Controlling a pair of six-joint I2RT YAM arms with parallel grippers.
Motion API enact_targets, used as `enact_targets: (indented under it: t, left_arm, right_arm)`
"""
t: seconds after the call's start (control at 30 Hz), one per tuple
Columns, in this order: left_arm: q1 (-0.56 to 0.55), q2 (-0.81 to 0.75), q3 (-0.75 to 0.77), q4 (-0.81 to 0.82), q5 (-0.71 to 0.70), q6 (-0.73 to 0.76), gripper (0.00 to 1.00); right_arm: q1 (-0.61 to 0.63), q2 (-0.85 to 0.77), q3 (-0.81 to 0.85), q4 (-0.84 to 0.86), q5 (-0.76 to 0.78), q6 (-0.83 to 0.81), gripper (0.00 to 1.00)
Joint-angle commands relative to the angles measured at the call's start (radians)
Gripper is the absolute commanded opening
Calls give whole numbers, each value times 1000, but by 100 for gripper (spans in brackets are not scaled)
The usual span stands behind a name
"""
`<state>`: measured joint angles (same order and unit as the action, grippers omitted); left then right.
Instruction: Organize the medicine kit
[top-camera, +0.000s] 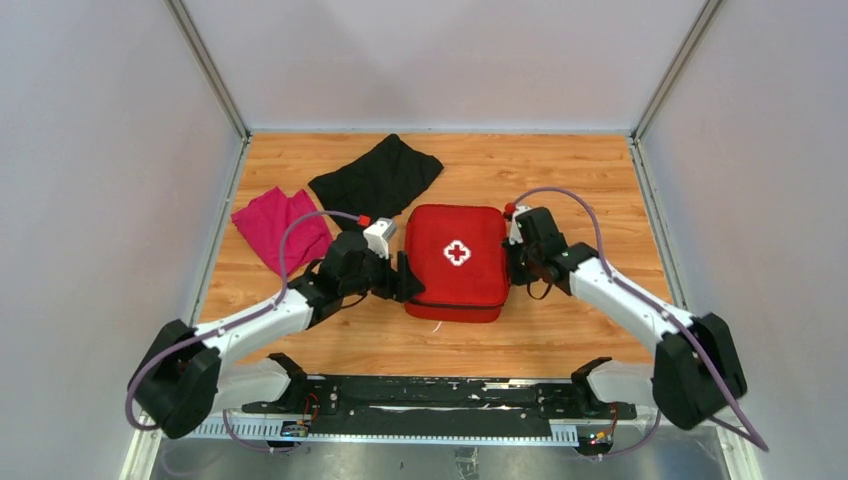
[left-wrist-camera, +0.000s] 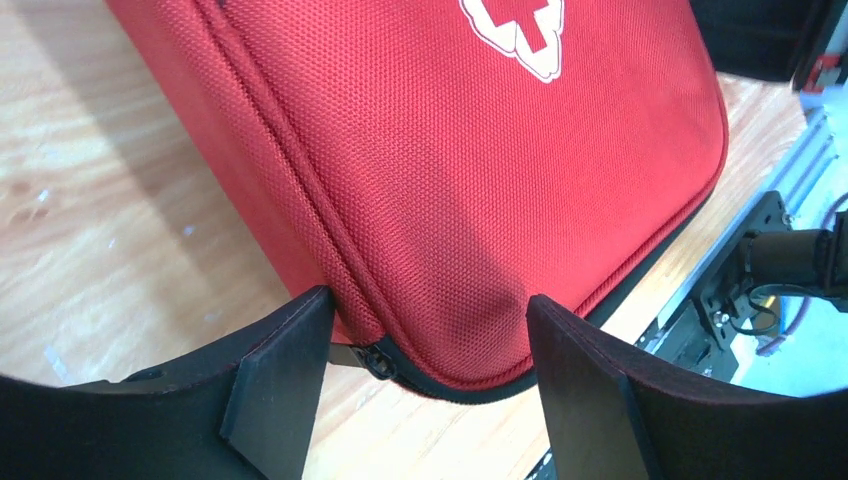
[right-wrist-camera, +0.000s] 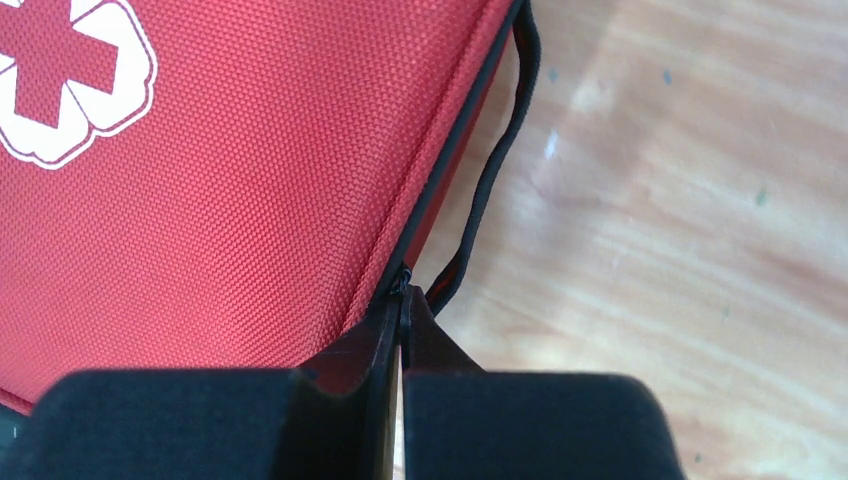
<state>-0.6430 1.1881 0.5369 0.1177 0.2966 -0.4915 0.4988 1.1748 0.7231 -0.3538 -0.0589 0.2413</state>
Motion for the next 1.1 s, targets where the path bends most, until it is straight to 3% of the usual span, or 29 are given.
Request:
enact_targets:
  t: [0.0, 0.07, 0.2, 0.27, 0.4, 0.7, 1.07]
  left_arm:
    - [-35, -153, -52, -35, -22, -45, 76]
    - [-35, -208, -18, -183, -147, -1, 80]
    - [-35, -274, 106, -435, -377, 89, 99]
    - [-35, -299, 142, -474, -436, 110, 100]
    - [-88, -331, 148, -425, -420, 196, 100]
    - [-456, -192, 113, -270, -410, 628, 100]
    - [-491, -45, 162, -307, -506, 737, 92]
  right_arm:
    - [6, 156, 161, 58, -250, -125, 0]
    - [6, 226, 213, 42, -280, -142, 0]
    - [5, 326, 267, 34, -284, -159, 0]
    - [5, 356, 281, 34, -282, -159, 0]
    - [5, 391, 290, 23, -286, -146, 0]
    - [4, 400, 286, 8, -294, -127, 0]
    - [4, 401, 283, -2, -333, -111, 0]
